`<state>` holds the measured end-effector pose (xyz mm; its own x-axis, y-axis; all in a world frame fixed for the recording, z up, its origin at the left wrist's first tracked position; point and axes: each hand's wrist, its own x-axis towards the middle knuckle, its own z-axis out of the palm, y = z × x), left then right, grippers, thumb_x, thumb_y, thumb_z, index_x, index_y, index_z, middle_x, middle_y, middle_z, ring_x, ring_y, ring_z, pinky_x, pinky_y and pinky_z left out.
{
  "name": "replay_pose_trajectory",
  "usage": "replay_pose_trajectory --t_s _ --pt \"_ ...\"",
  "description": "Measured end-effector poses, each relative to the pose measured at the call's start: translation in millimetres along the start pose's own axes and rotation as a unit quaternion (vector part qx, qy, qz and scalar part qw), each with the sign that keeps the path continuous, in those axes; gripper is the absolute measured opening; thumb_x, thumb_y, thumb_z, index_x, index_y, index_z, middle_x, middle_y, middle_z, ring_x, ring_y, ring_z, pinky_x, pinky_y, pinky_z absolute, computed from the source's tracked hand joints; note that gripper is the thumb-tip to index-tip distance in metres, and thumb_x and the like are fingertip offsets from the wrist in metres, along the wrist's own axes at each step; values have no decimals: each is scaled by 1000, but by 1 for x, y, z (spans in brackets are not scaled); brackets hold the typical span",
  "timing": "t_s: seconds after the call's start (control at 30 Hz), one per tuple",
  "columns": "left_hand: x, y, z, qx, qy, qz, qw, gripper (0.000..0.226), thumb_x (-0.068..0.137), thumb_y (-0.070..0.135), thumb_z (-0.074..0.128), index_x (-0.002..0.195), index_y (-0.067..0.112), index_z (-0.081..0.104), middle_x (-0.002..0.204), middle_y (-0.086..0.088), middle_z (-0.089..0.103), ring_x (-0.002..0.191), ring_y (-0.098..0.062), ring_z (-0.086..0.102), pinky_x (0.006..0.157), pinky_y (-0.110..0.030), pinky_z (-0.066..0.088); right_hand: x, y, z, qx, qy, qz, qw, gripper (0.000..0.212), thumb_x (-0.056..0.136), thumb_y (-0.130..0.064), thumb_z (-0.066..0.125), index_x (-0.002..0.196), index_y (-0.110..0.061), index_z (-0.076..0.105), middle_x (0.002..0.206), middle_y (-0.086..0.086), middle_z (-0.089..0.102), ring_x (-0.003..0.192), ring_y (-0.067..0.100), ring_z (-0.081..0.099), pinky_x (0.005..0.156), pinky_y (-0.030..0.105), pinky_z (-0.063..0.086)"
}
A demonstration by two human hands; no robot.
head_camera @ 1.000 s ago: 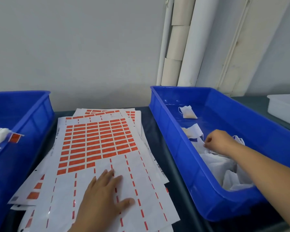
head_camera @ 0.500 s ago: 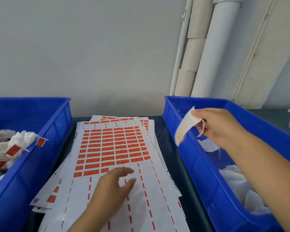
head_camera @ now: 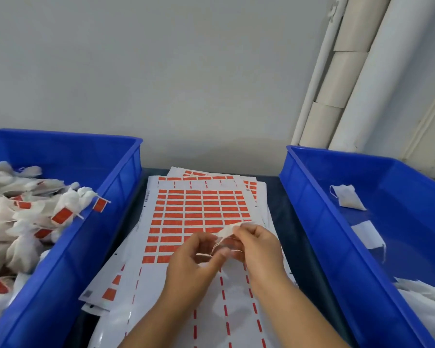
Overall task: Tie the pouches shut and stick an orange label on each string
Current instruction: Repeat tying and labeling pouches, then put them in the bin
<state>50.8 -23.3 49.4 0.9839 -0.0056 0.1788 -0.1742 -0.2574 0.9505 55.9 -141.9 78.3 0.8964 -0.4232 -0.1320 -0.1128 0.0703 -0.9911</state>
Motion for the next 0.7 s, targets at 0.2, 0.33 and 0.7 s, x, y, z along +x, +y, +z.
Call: replay_pose_trajectory --t_s 0.2,0.33,0.7 --pt "7 -13 -2 123 41 28 991 25 81 29 68 105 31 70 78 39 52 70 14 55 61 4 38 4 26 7 -13 15 -62 998 8 87 -22 68 80 -25 66 75 -18 71 74 11 72 65 24 58" --pt "9 -17 -3 168 21 37 985 21 83 31 65 103 37 68 82 38 49 74 13 52 62 4 33 6 38 1 -17 54 -87 995 8 86 -20 69 81 -25 64 72 -22 69 76 7 70 72 28 57" --pt "-1 -7 -6 177 -14 67 982 23 89 28 55 80 46 44 81 29 54 80 1 57 68 -1 39 8 41 -15 -303 -59 -405 861 24 75 -39 76 97 -29 74 133 -10 44 127 14 37 102 31 33"
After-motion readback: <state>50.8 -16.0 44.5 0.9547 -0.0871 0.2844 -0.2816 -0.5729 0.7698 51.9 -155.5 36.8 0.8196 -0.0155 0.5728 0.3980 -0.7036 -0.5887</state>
